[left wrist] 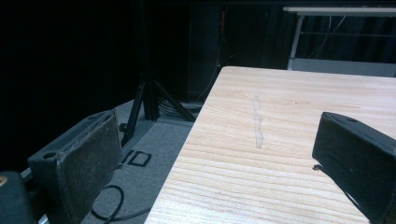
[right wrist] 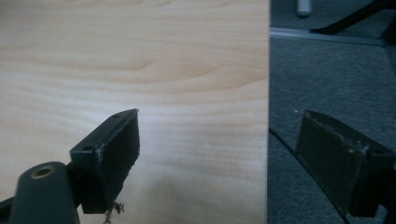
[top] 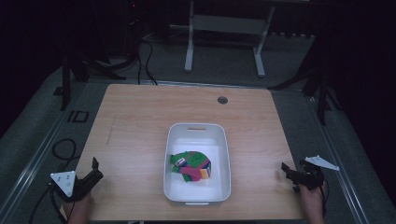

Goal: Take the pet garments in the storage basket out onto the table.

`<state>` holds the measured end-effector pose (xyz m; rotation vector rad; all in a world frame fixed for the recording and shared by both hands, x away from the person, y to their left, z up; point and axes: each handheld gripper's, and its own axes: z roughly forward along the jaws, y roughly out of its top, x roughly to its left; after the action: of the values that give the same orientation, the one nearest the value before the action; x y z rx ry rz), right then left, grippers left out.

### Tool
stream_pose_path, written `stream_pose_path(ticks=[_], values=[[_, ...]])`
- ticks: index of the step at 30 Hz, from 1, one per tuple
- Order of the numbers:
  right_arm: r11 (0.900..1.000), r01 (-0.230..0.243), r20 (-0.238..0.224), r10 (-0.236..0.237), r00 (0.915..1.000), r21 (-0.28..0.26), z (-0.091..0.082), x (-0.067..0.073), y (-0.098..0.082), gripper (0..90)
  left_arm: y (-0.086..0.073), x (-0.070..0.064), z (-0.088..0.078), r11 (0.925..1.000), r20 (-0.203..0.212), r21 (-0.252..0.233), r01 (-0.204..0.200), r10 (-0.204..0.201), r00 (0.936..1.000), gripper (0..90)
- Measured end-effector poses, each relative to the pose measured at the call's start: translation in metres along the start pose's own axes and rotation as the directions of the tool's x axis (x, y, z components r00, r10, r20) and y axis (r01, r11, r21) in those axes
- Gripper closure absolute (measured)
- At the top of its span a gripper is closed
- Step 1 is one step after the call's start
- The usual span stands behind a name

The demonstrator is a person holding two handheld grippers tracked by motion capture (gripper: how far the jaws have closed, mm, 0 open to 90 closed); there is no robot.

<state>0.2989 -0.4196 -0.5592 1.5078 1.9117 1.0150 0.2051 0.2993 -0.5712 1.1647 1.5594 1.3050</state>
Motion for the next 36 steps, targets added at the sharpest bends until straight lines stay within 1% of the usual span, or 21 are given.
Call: stream_pose_path(ticks=[2, 4, 5, 6, 10, 12, 13, 15, 16, 17, 18, 20, 24, 25, 27, 28, 29, 30, 31, 32, 36], values=[[0.999, 0.035, -0.086, -0.032, 0.9958, 0.03, 0.001, -0.004, 0.0, 13.3, 0.0, 0.0, 0.0, 1.0, 0.0, 0.003, -0.001, 0.001, 1.0, 1.9], [0.997, 0.06, -0.109, -0.055, 0.9925, 0.041, 0.001, -0.004, 0.0, 13.3, 0.0, 0.0, 0.0, 1.0, 0.0, 0.003, -0.001, 0.001, 1.0, 1.9], [0.993, 0.108, -0.171, -0.097, 0.9805, 0.056, 0.002, -0.005, 0.0, 13.3, 0.0, 0.0, 0.0, 1.0, 0.0, 0.003, 0.0, 0.0, 1.0, 1.9], [0.993, 0.108, -0.171, -0.097, 0.9805, 0.056, 0.002, -0.005, 0.0, 13.3, 0.0, 0.0, 0.0, 1.0, 0.0, 0.004, -0.001, 0.001, 1.0, 1.9], [0.974, 0.208, -0.247, -0.179, 0.9523, 0.093, 0.005, -0.002, 0.0, 13.6, 0.0, 0.0, 0.0, 1.0, -0.002, 0.002, -0.001, 0.001, 1.0, 1.9], [0.958, 0.267, -0.306, -0.225, 0.9249, 0.102, 0.006, 0.0, 0.003, 13.6, 0.0, 0.0, 0.0, 1.0, -0.002, 0.002, -0.001, 0.001, 1.0, 1.9], [0.958, 0.267, -0.306, -0.225, 0.9249, 0.102, 0.006, 0.0, 0.003, 13.6, 0.0, 0.0, 0.0, 1.0, -0.002, 0.003, -0.002, 0.002, 1.0, 1.9], [0.949, 0.3, -0.331, -0.252, 0.9092, 0.101, 0.006, 0.002, 0.005, 13.6, 0.0, 0.0, 0.0, 1.0, -0.002, 0.004, -0.001, 0.001, 1.0, 1.9], [0.944, 0.313, -0.347, -0.262, 0.9006, 0.099, 0.005, 0.004, 0.007, 13.5, 0.0, 0.0, 0.0, 1.0, -0.003, 0.004, -0.001, 0.001, 1.0, 1.9], [0.94, 0.327, -0.393, -0.264, 0.8809, 0.1, 0.005, 0.009, 0.011, 13.5, 0.0, 0.0, 0.0, 1.0, -0.003, 0.003, 0.0, 0.0, 1.0, 1.9], [0.94, 0.327, -0.393, -0.264, 0.8809, 0.1, 0.005, 0.009, 0.011, 13.5, 0.0, 0.0, 0.0, 1.0, -0.002, 0.004, 0.0, 0.0, 1.0, 1.9], [0.933, 0.34, -0.44, -0.257, 0.8604, 0.121, 0.004, 0.014, 0.015, 13.3, 0.0, 0.0, 0.0, 1.0, -0.002, 0.003, 0.0, 0.0, 1.0, 1.9], [0.887, 0.448, -0.483, -0.344, 0.8052, 0.116, 0.005, 0.031, 0.019, 11.8, 0.0, 0.0, 0.0, 1.0, -0.002, 0.003, 0.0, 0.0, 1.0, 1.9], [0.882, 0.453, -0.516, -0.33, 0.7907, 0.131, 0.007, 0.038, 0.022, 13.1, 0.0, 0.0, 0.0, 1.0, -0.001, 0.003, 0.0, 0.0, 1.0, 1.9], [0.878, 0.459, -0.532, -0.326, 0.7812, 0.136, 0.008, 0.041, 0.023, 13.1, 0.0, 0.0, 0.0, 1.0, 0.0, 0.003, 0.0, 0.0, 1.0, 1.9], [0.864, 0.489, -0.546, -0.352, 0.7602, 0.124, 0.009, 0.048, 0.026, 13.1, 0.0, 0.0, 0.0, 1.0, 0.0, 0.002, 0.0, 0.0, 1.0, 1.9], [0.861, 0.495, -0.557, -0.357, 0.7498, 0.115, 0.009, 0.051, 0.028, 13.1, 0.0, 0.0, 0.0, 1.0, 0.0, 0.0, 0.0, 0.0, 1.0, 1.9], [0.861, 0.495, -0.557, -0.357, 0.7498, 0.115, 0.009, 0.051, 0.028, 13.1, 0.0, 0.0, 0.0, 1.0, 0.0, 0.0, 0.0, 0.0, 1.0, 1.9], [0.856, 0.509, -0.569, -0.374, 0.7319, 0.092, 0.008, 0.058, 0.033, 13.1, 0.0, 0.0, 0.0, 1.0, 0.0, 0.001, -0.001, 0.001, 1.0, 1.9], [0.856, 0.509, -0.569, -0.374, 0.7319, 0.092, 0.008, 0.058, 0.033, 13.1, 0.0, 0.0, 0.0, 1.0, 0.001, 0.002, -0.001, 0.001, 1.0, 1.9], [0.84, 0.538, -0.591, -0.402, 0.6994, 0.065, 0.005, 0.073, 0.045, 12.8, 0.0, 0.0, 0.0, 1.0, 0.002, 0.001, 0.002, -0.002, 1.0, 1.9]])
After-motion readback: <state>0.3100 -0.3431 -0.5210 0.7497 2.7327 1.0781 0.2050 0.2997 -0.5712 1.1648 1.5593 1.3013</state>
